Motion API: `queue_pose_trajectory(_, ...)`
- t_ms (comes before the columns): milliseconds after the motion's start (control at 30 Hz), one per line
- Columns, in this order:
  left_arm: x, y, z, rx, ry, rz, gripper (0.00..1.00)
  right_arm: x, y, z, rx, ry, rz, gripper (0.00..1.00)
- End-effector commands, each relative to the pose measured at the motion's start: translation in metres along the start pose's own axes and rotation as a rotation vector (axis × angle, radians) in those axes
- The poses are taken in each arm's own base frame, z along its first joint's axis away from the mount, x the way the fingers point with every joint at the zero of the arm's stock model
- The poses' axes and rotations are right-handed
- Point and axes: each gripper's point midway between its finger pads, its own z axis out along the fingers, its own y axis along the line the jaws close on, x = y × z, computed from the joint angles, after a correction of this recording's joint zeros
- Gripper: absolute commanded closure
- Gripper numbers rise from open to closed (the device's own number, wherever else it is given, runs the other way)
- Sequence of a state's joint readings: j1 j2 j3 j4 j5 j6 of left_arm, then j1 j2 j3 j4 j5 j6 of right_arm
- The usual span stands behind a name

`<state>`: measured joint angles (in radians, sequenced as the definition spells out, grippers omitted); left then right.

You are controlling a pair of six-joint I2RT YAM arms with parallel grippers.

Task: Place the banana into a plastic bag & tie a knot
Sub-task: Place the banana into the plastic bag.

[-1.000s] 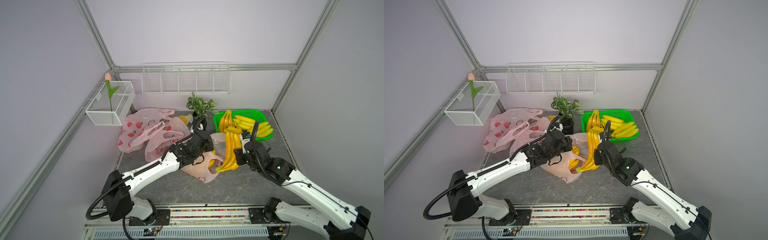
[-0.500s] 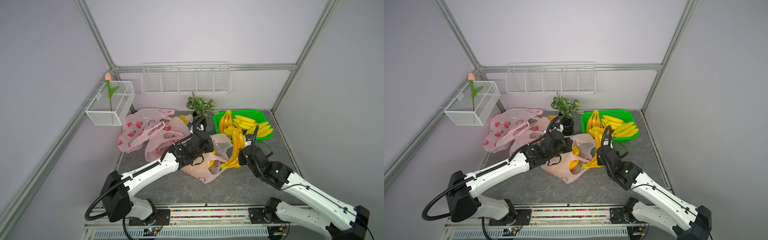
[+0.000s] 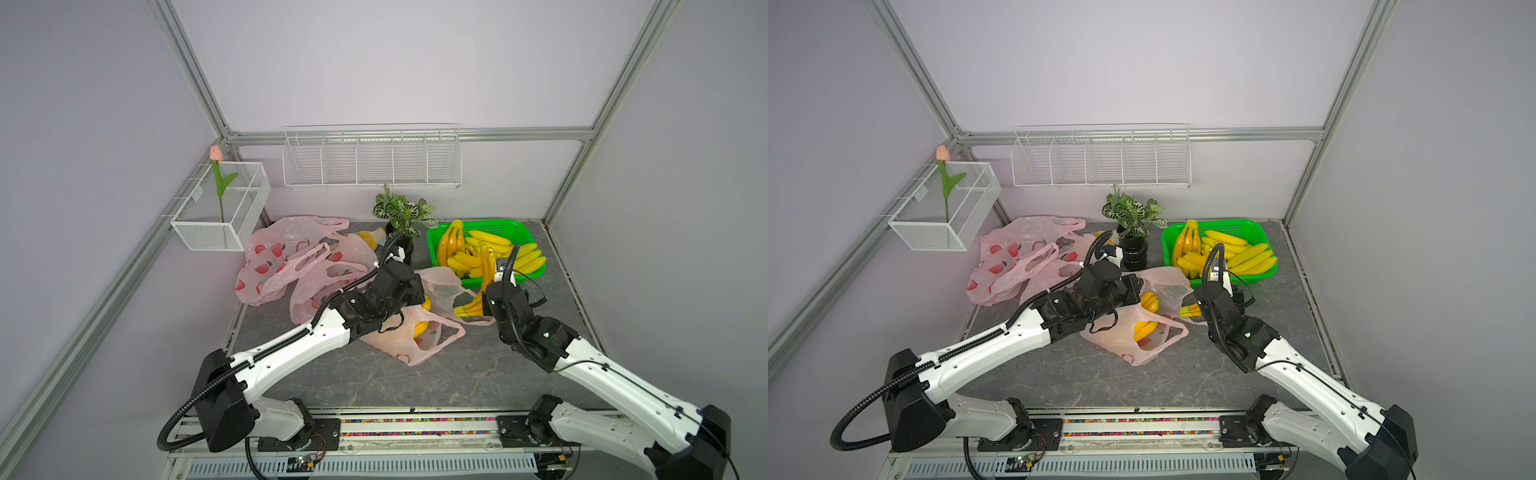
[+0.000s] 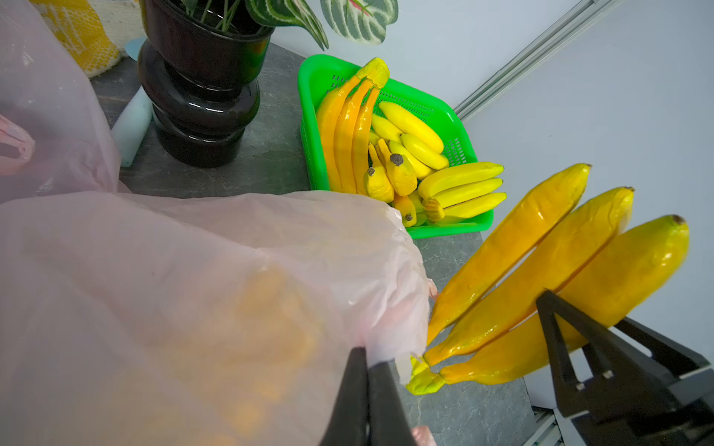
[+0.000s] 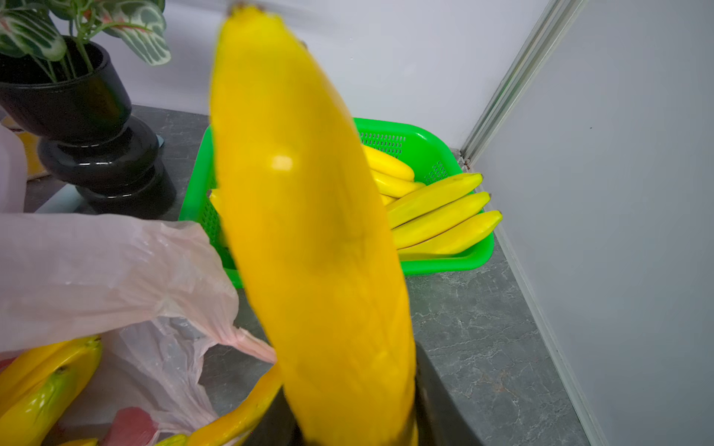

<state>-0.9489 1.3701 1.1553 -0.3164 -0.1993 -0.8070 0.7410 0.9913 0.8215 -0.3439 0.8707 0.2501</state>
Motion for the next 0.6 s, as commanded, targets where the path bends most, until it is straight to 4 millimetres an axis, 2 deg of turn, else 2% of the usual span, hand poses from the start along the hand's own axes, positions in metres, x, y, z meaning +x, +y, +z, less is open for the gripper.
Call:
queue_pose_trajectory(0,-0.003,-0.01,-0.003,0.04,-0.005,-0.003,1.0,-0.001,0.005,0.003,-0.007,-0.023,0.033,0.76)
queue_pose_trajectory(167,0.0,-0.032,-0.004,0.084,0.008,0.009,1.0,-0.001,0.032,0.006,-0.064,-0.013,0.102,0.78)
queue_pose_trajectory(300,0.001,-0.033,0.001,0.061,0.019,-0.015,1.0,0.005,0.052,-0.005,-0.129,0.003,0.225,0.79)
queue_pose_trajectory(367,0.001,-0.031,0.003,0.04,0.022,-0.019,1.0,0.013,0.057,-0.012,-0.168,0.021,0.303,0.79)
queue_pose_trajectory(567,0.002,-0.022,0.009,-0.008,0.013,-0.032,1.0,0.034,0.05,-0.034,-0.252,0.057,0.486,0.79)
